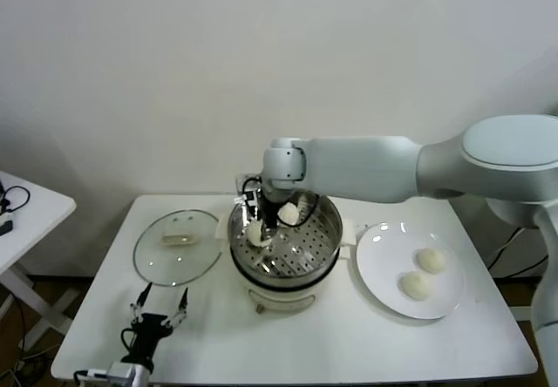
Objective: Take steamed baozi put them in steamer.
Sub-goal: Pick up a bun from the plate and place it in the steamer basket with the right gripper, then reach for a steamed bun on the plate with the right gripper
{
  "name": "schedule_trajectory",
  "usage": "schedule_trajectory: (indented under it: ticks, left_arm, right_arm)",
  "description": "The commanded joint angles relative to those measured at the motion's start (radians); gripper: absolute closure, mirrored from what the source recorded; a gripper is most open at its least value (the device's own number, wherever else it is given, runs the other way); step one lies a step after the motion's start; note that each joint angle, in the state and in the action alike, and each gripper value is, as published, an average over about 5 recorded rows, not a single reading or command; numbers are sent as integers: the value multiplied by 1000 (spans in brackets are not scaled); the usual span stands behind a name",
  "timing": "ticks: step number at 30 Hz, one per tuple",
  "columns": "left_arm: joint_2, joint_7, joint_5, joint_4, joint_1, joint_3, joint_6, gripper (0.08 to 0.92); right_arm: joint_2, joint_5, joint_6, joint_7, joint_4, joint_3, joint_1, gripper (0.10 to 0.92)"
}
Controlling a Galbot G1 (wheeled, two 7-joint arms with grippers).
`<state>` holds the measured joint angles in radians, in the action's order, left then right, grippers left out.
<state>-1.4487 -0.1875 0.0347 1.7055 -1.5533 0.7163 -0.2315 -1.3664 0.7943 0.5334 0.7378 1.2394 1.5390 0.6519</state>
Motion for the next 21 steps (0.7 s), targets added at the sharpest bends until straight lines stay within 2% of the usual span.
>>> schedule_trajectory:
  ticks: [1,5,12,16,21]
  left_arm:
    - [-1,1,-3,1,-3,1,-1,177]
    - [-2,1,-7,9,-10,1,-2,177]
    - [-8,1,-16,22,-16,-3,1,177]
    - [-12,2,-24,23,-19,-4,1,177]
    - [-24,4,-32,22,-22,-3,-1,177]
  right_arm:
    - [105,63,-48,70,71,29,112,285]
    - [253,81,-129,174,164,150,280,210]
    - [491,24,-256,294,311,432,528,203]
    - [627,-107,-281,286,361,537,530,203]
    - [787,-279,-237,181,386,520,367,203]
